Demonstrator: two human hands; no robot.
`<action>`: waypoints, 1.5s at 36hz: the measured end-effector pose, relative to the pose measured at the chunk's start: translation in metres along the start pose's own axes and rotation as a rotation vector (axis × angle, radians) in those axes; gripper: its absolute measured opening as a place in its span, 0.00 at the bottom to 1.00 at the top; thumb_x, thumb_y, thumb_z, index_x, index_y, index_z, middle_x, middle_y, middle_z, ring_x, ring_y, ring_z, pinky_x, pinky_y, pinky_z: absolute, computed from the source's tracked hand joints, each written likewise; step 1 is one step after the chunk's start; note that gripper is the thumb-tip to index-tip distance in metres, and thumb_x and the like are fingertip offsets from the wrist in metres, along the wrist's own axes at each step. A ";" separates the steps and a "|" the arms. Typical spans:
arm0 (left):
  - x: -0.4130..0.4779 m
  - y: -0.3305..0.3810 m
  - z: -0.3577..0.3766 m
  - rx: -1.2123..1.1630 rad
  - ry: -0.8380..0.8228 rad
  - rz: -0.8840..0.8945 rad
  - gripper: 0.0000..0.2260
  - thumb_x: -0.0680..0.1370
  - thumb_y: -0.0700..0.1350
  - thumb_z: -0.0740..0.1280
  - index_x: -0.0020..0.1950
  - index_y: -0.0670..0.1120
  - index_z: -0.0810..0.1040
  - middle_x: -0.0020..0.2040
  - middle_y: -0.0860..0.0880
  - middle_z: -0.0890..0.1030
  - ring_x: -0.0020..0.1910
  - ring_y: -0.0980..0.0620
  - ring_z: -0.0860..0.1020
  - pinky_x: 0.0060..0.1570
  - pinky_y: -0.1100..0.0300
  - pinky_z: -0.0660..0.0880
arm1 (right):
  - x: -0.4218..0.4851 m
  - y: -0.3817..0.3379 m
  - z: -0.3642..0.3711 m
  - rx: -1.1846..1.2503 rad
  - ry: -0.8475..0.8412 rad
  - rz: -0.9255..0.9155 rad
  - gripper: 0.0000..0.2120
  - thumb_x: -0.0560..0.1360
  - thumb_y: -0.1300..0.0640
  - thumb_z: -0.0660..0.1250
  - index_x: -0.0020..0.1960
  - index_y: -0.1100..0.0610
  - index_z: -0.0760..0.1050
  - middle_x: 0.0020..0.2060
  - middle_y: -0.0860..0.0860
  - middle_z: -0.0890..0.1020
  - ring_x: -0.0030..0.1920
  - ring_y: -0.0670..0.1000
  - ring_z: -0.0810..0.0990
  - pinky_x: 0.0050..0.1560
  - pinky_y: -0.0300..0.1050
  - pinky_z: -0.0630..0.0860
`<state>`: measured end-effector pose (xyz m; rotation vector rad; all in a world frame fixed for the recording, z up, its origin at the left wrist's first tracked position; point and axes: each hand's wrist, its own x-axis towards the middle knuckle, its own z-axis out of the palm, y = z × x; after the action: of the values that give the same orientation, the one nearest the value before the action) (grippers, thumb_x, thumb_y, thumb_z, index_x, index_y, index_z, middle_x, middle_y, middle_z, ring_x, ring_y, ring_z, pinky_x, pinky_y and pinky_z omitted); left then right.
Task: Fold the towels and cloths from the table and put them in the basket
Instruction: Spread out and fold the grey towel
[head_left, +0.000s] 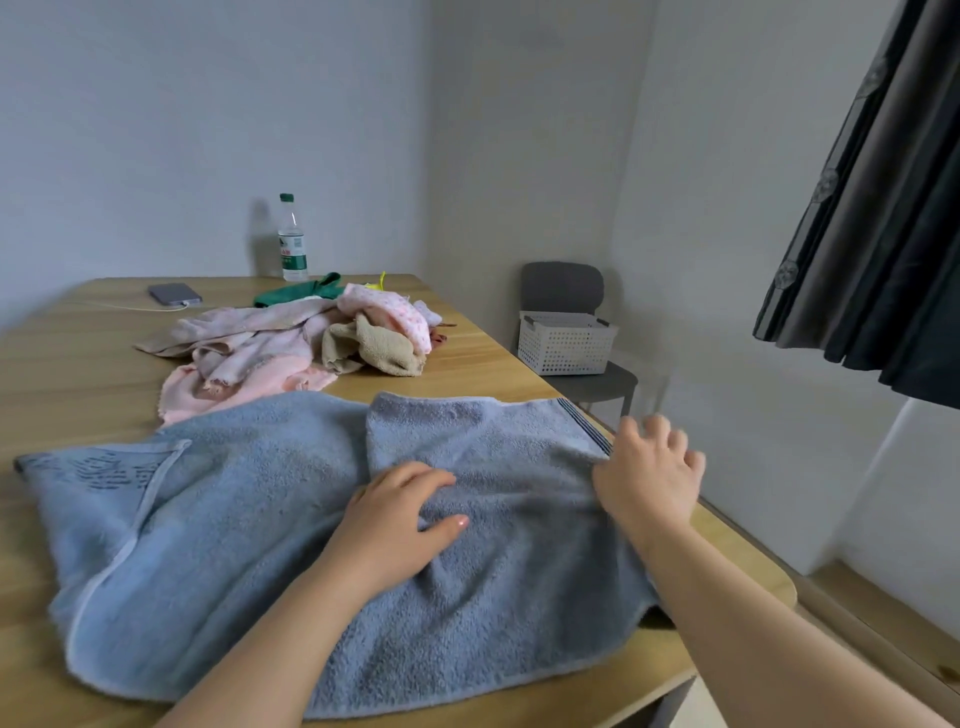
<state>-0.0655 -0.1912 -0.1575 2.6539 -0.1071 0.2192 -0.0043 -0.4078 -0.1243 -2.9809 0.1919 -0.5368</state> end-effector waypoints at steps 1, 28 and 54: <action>0.000 0.001 0.000 0.025 0.003 -0.004 0.21 0.77 0.59 0.61 0.68 0.57 0.66 0.67 0.60 0.65 0.68 0.58 0.63 0.69 0.55 0.60 | -0.002 -0.003 -0.001 0.005 0.031 -0.057 0.17 0.74 0.60 0.58 0.63 0.55 0.68 0.65 0.53 0.67 0.64 0.57 0.66 0.60 0.49 0.62; -0.013 0.002 -0.016 0.088 0.035 -0.233 0.08 0.79 0.47 0.55 0.50 0.55 0.74 0.52 0.53 0.78 0.54 0.50 0.74 0.51 0.56 0.73 | -0.063 -0.066 0.023 0.165 -0.445 -0.446 0.24 0.78 0.36 0.48 0.73 0.40 0.56 0.75 0.46 0.56 0.75 0.54 0.50 0.71 0.57 0.48; -0.038 -0.050 -0.054 0.311 0.150 -0.606 0.13 0.77 0.53 0.60 0.62 0.58 0.69 0.68 0.51 0.64 0.69 0.46 0.60 0.66 0.39 0.57 | -0.073 -0.081 0.021 0.230 -0.373 -0.450 0.23 0.78 0.39 0.52 0.72 0.42 0.60 0.72 0.41 0.60 0.74 0.47 0.54 0.72 0.50 0.50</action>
<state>-0.1042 -0.1206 -0.1390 2.8102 0.8275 0.2428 -0.0565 -0.3160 -0.1583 -2.8213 -0.5416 -0.0204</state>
